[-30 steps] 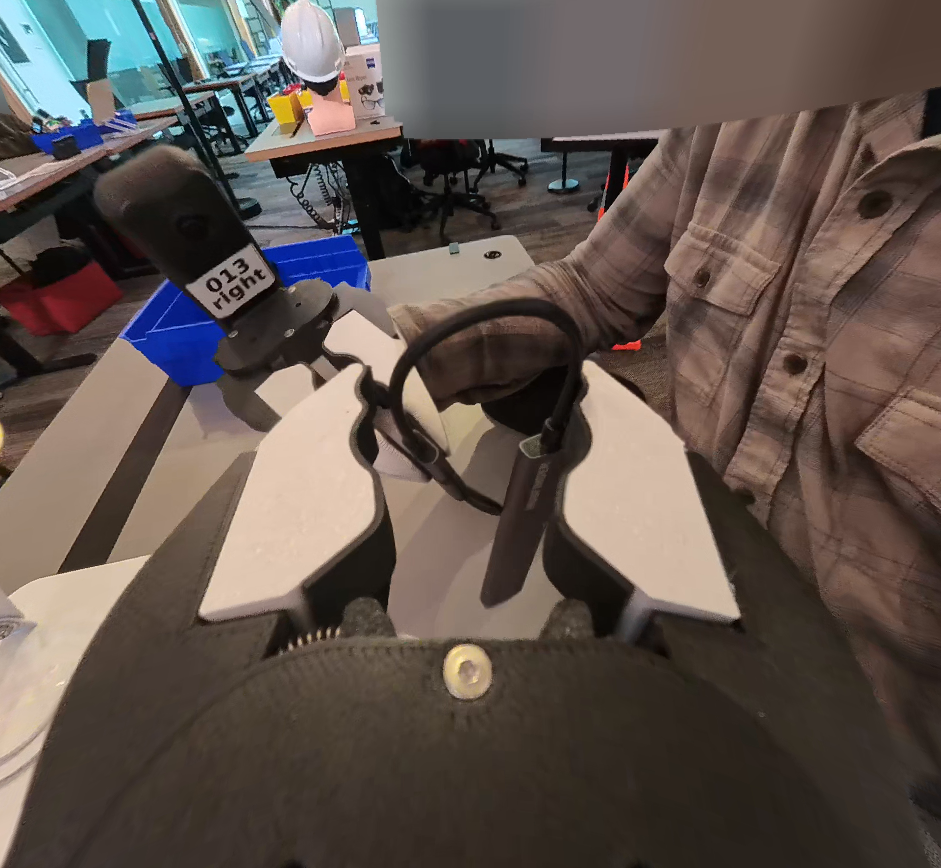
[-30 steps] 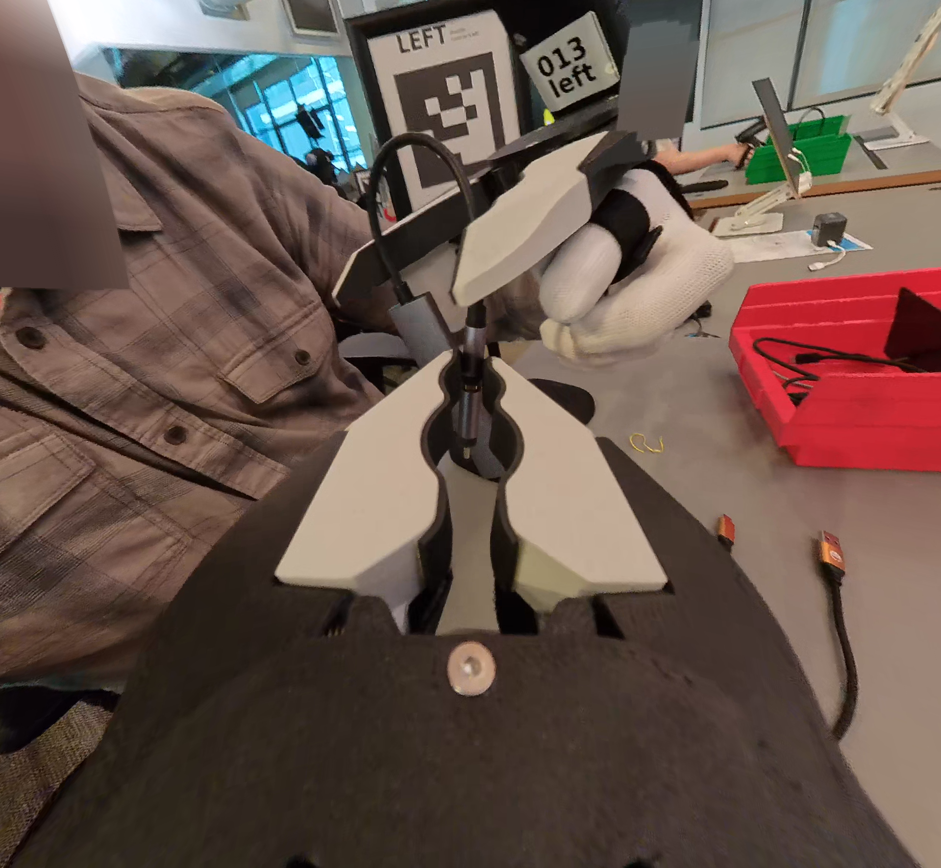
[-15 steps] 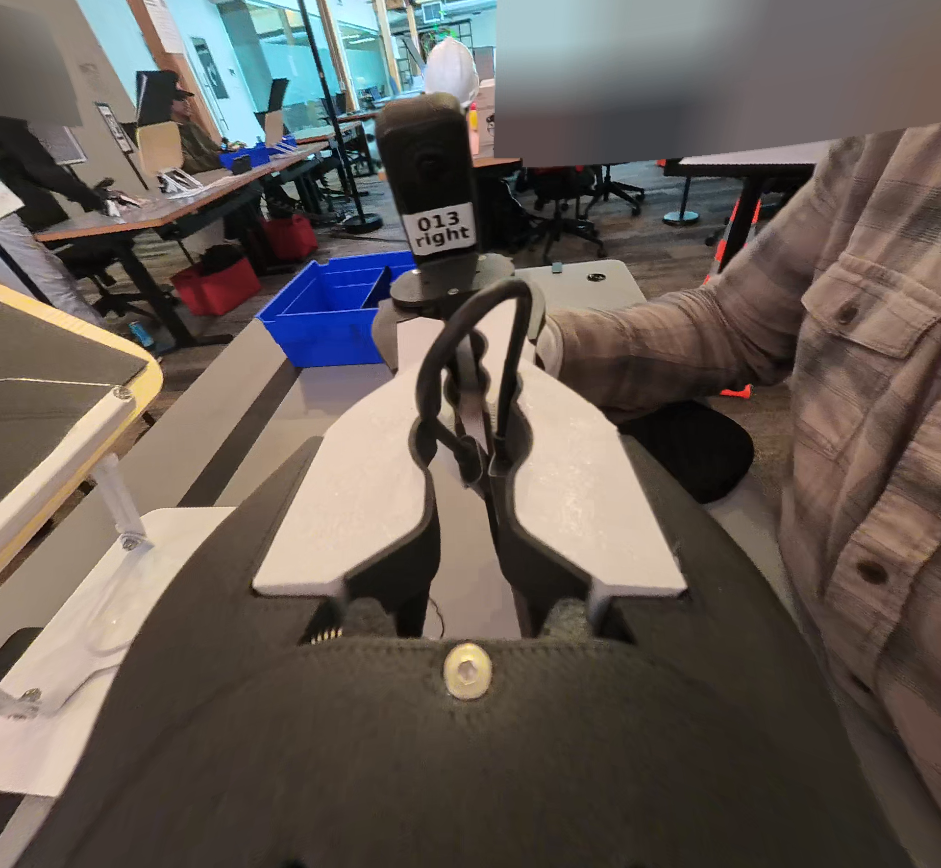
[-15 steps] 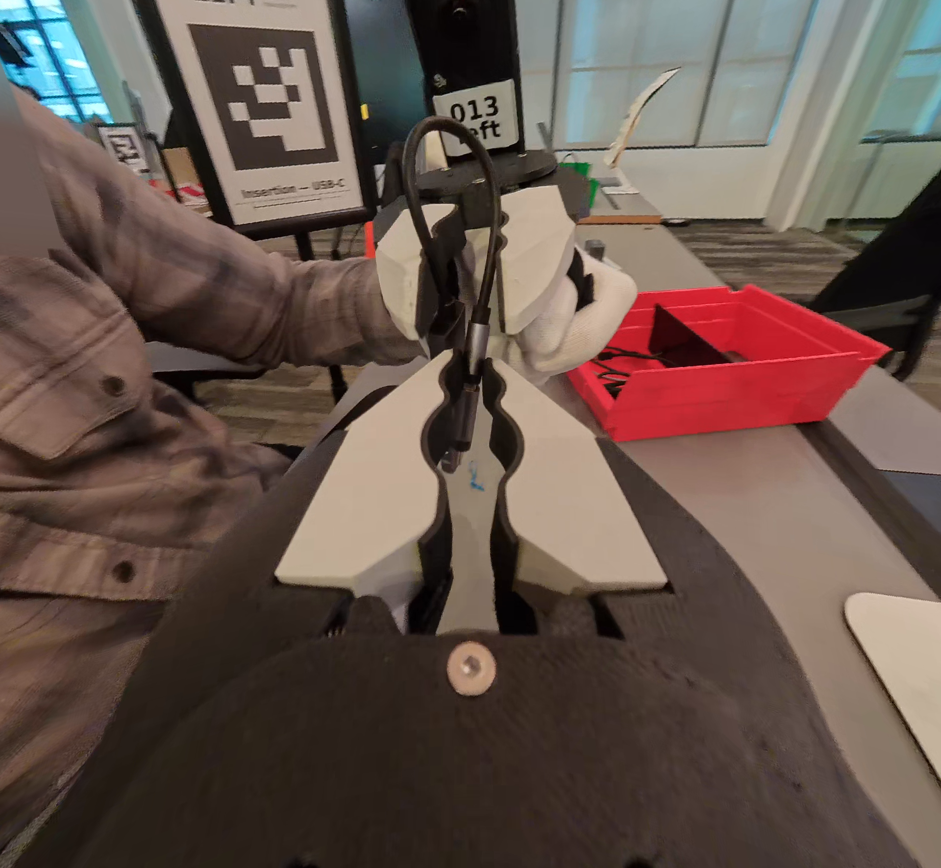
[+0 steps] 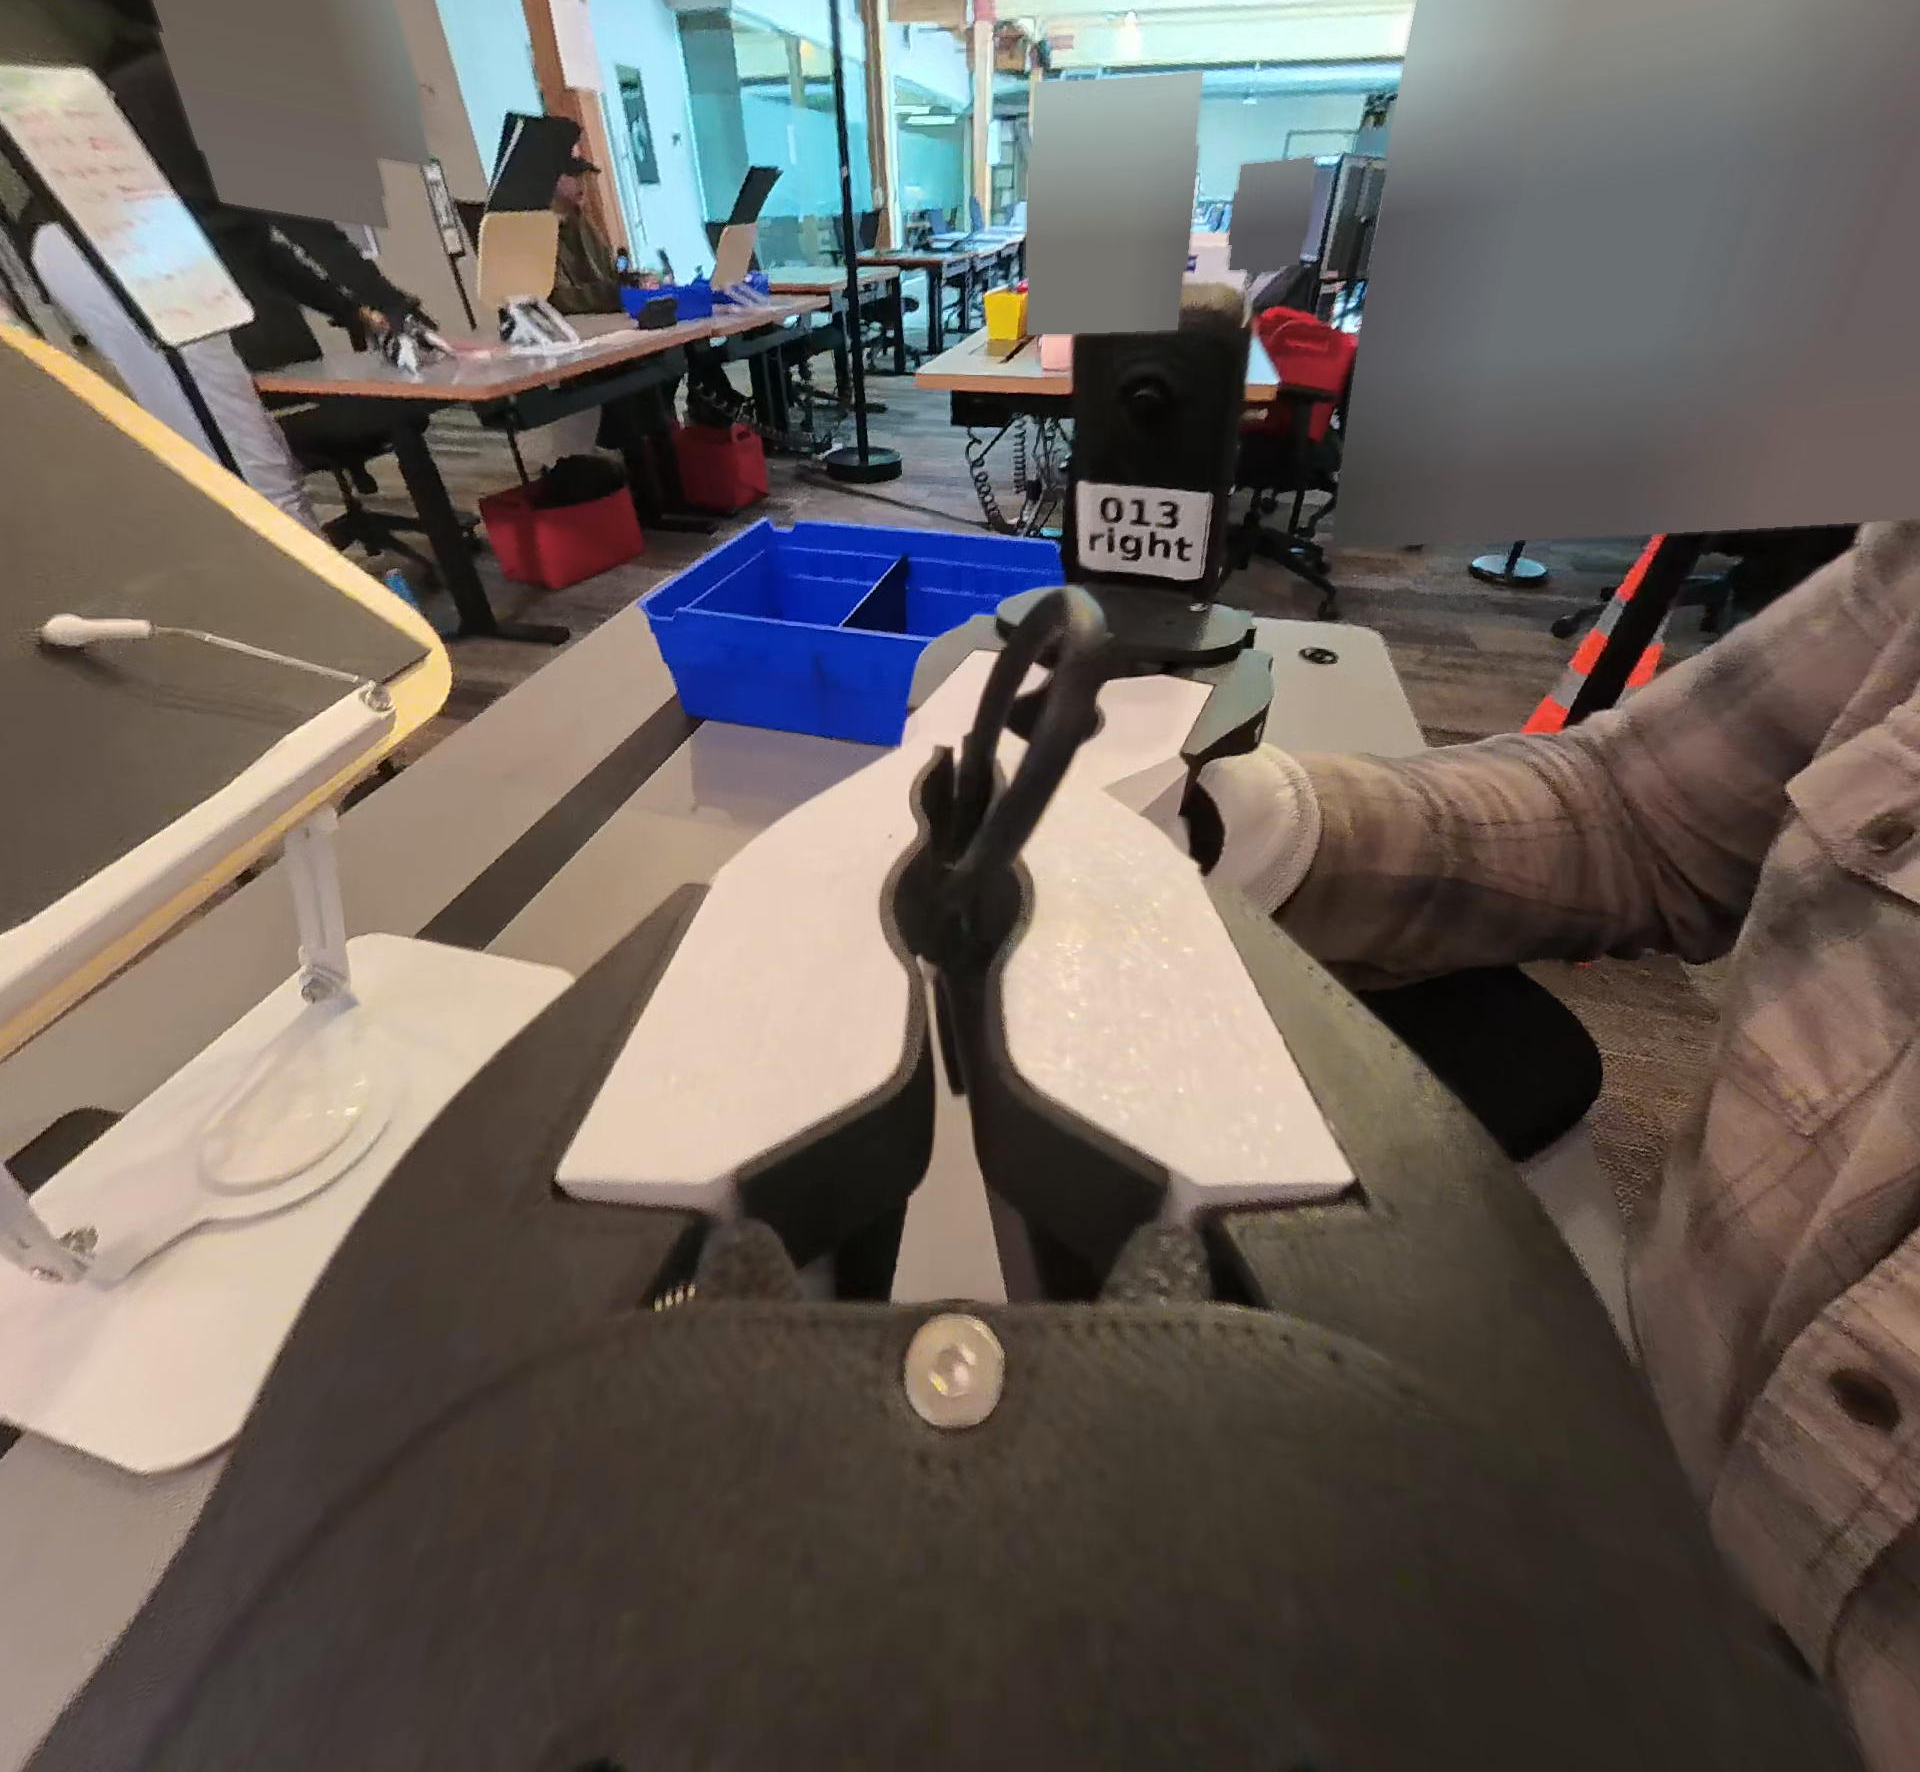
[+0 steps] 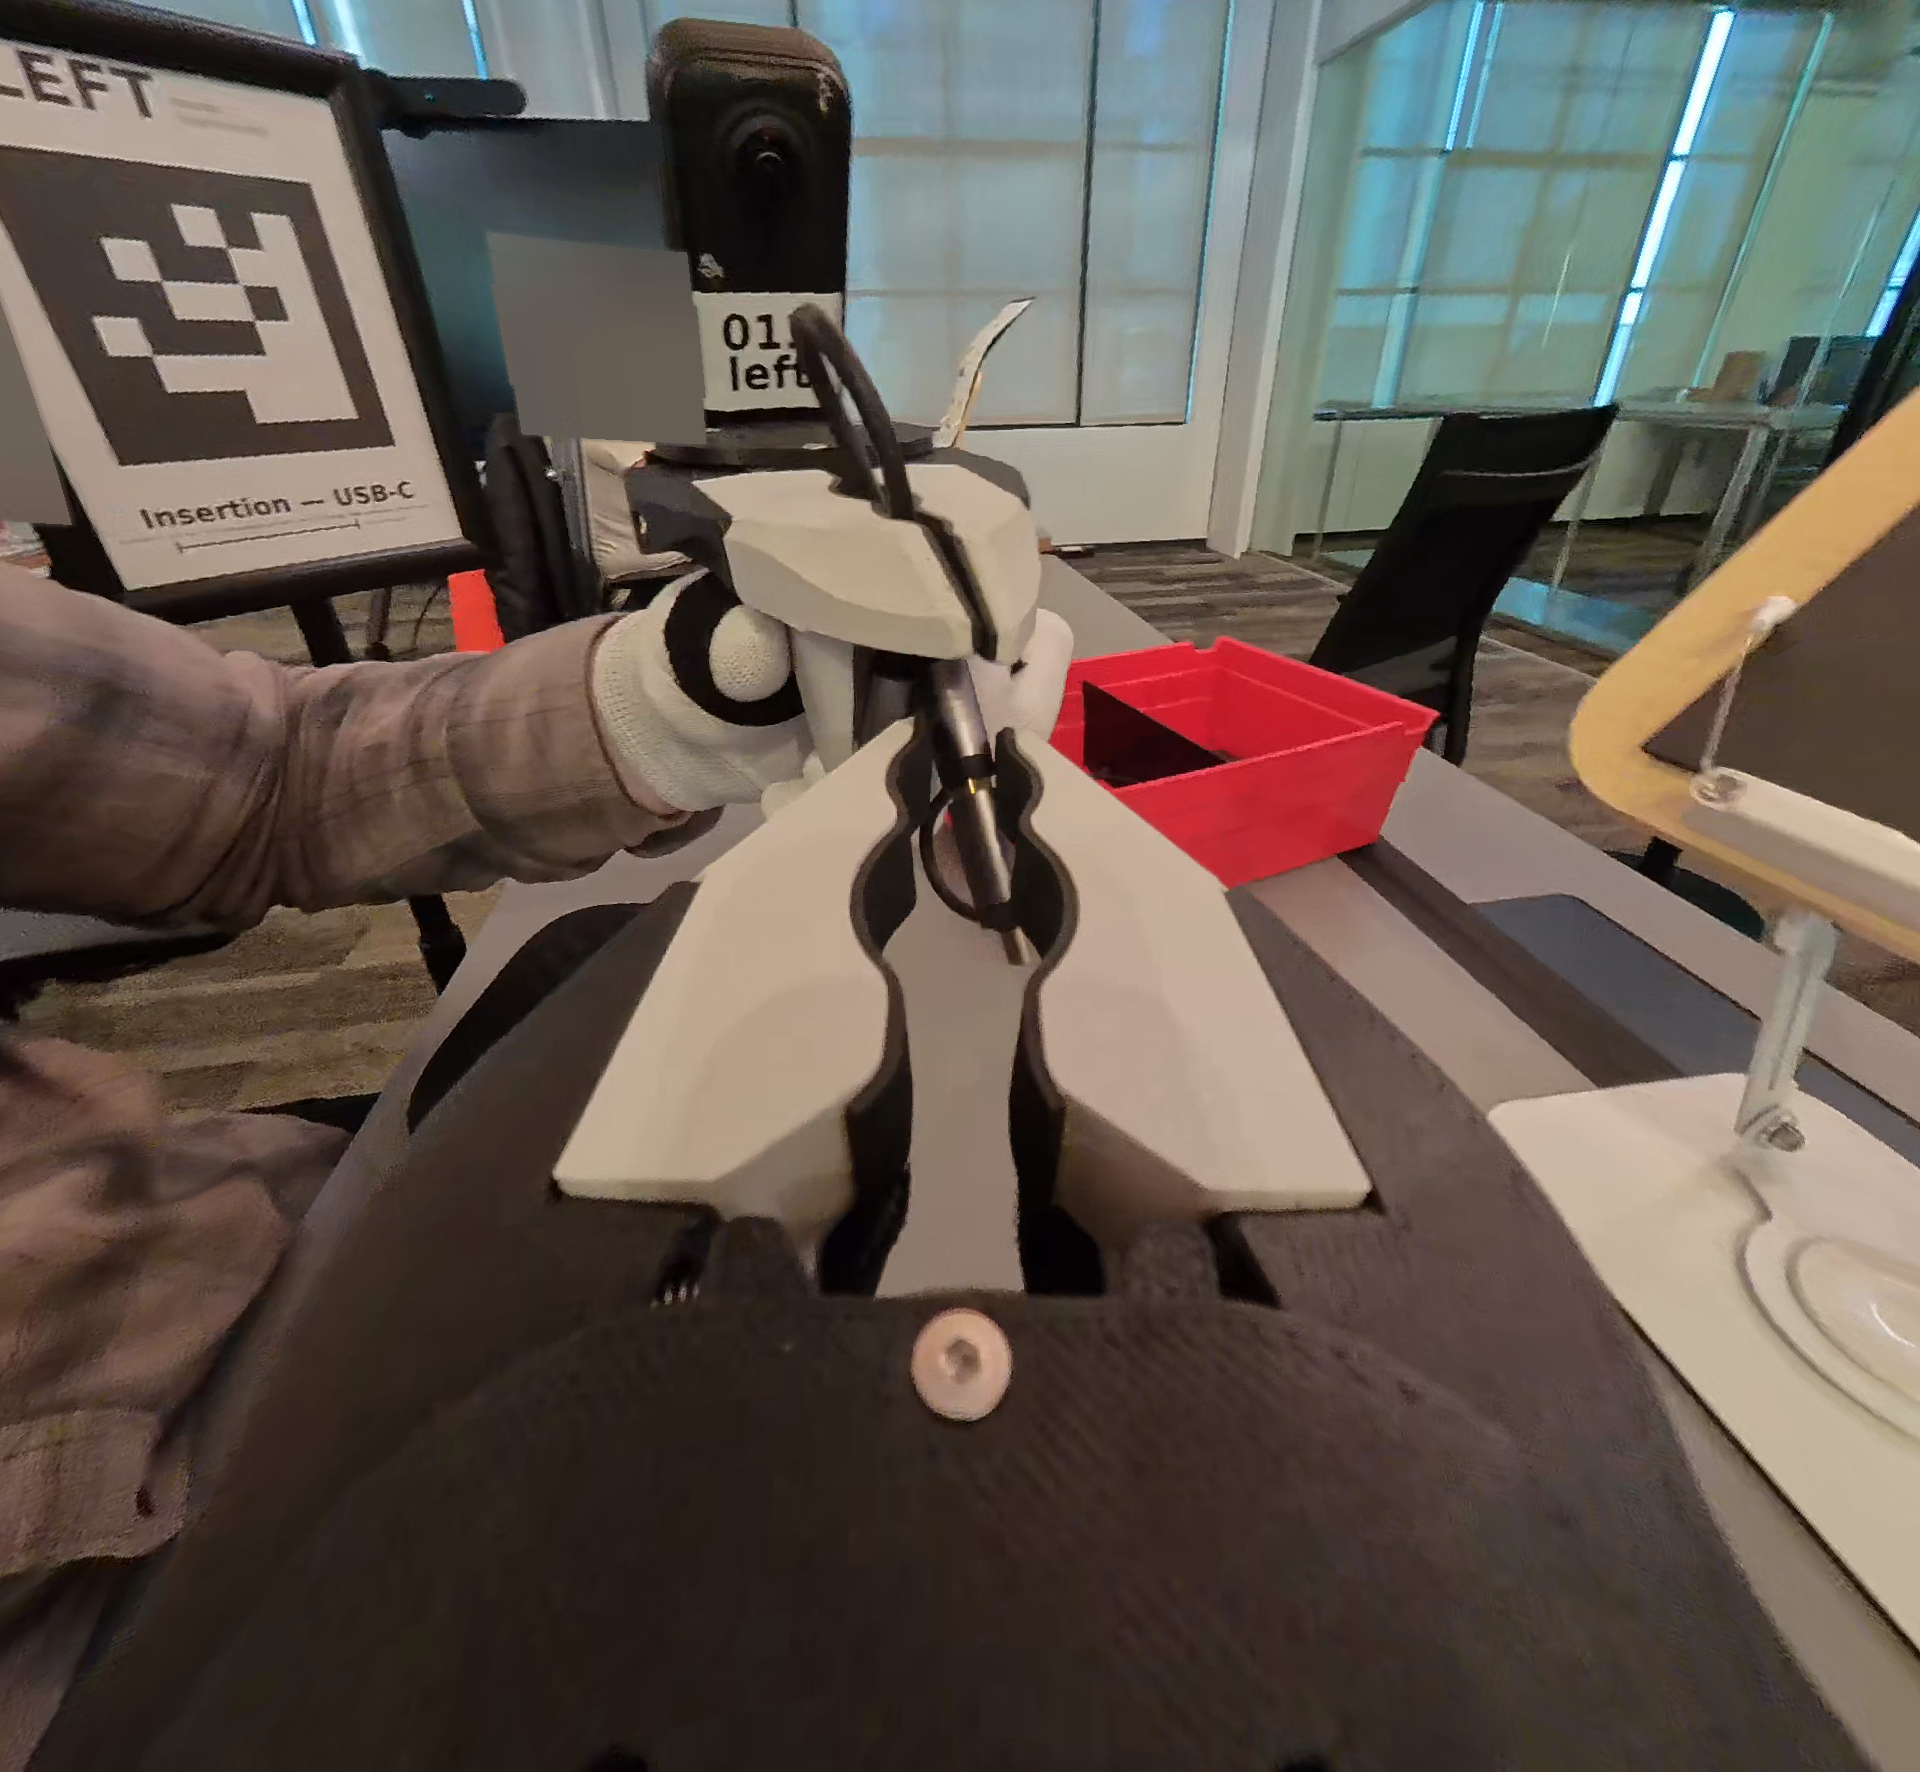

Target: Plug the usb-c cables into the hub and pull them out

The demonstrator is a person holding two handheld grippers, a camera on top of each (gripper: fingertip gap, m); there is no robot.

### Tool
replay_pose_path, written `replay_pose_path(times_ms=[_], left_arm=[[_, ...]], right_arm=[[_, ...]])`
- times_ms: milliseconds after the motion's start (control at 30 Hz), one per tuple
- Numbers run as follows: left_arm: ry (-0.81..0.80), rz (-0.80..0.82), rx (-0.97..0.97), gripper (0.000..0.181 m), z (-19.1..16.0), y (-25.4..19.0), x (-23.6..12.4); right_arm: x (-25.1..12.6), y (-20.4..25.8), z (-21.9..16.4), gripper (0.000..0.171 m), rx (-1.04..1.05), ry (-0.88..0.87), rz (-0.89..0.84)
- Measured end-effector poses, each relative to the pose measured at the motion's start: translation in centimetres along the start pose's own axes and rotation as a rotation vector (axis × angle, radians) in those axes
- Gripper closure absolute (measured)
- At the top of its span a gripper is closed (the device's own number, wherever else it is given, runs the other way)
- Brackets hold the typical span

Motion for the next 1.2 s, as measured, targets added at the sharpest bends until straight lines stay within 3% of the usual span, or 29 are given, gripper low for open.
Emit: replay_pose_path(times_ms=[233,367,500,567,700,1200], left_arm=[[-0.010,0.223,-0.025,0.181,0.1,3.9,-1.3],[0.096,0.442,0.145,0.181,-1.0,5.5,-0.9],[0.188,0.654,0.393,0.181,-1.0,6.1,-0.1],[0.220,0.716,0.485,0.181,-1.0,6.0,0.3],[0.236,0.770,0.537,0.181,-1.2,5.8,0.7],[0.242,0.800,0.627,0.181,-0.4,4.9,2.0]], right_arm=[[-2.4,-2.2,0.1,0.158,-0.183,0.089,-0.249],[-2.2,-2.3,2.5,0.111,-0.246,0.090,-0.381],[0.3,-1.1,3.2,0.107,-0.202,0.048,-0.350],[1.0,-1.5,2.9,0.108,-0.176,0.038,-0.373],[1.5,-1.5,2.7,0.132,-0.165,0.009,-0.342],[-0.3,-2.0,3.8,0.159,-0.160,-0.120,-0.308]])
Point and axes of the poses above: each gripper's, where its closed fingertips meet, x out along the fingers, z out of its top, y = z × x across the jaws, the point moved 1 cm from there along -x, back along the fingers, and after that the axes turned 2 degrees about -x, right-handed, at the moved point
